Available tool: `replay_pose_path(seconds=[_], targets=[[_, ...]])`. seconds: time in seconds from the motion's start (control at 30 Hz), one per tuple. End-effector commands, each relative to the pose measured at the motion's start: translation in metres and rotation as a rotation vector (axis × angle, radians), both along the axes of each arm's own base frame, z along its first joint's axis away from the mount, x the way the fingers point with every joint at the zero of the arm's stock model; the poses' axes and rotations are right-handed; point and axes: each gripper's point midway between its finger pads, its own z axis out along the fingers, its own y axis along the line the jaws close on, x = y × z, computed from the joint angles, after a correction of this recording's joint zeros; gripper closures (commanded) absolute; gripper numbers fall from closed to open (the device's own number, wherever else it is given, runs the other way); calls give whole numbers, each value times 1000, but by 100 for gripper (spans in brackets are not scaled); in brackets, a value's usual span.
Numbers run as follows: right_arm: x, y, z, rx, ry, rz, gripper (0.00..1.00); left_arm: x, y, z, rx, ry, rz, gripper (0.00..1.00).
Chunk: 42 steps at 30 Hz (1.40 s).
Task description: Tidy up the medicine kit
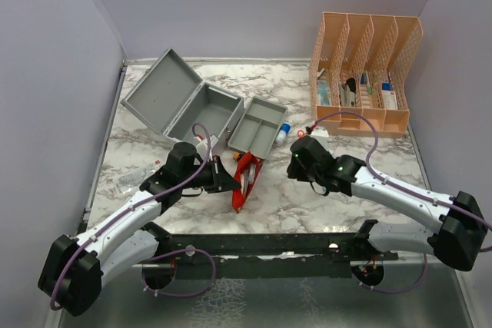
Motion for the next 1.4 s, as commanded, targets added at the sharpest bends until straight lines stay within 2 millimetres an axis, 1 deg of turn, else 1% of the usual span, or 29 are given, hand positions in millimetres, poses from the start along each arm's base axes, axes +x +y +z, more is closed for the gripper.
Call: replay_pose_path(seconds=[0.0, 0.1, 0.27, 0.47, 0.63, 0.77, 0.83, 0.93, 1.0, 1.17, 1.3, 1.37], targets=[[12, -48, -13, -61, 3, -107, 59, -7, -7, 8, -55, 33, -46, 100], [16, -72, -19, -99, 32, -178, 57, -4, -8, 18, -56, 26, -42, 100], [20, -105, -26, -126, 54, -273, 53, -3, -3, 11, -6, 55, -21, 100], [18, -138, -33, -137, 67, -384, 49, -4, 5, 20, 25, 29, 9, 100], [17, -157, -38, -110, 110, -502, 43, -6, 17, 25, 79, 22, 53, 100], [5, -166, -55, -68, 184, -616, 43, -10, 22, 30, 78, 24, 77, 100], [-3, -168, -65, -49, 216, -673, 46, -11, 24, 30, 82, 25, 88, 100], [-8, -165, -75, -19, 248, -706, 53, -13, 26, 28, 90, 33, 93, 100], [-7, -164, -80, -13, 260, -716, 57, -14, 26, 24, 96, 40, 90, 100], [-4, -165, -90, -31, 272, -736, 59, -16, 27, 16, 111, 53, 76, 100], [-2, -171, -97, -76, 272, -751, 61, -15, 27, 15, 118, 50, 71, 100], [-2, -174, -100, -102, 278, -755, 64, -14, 26, 17, 118, 45, 62, 100]])
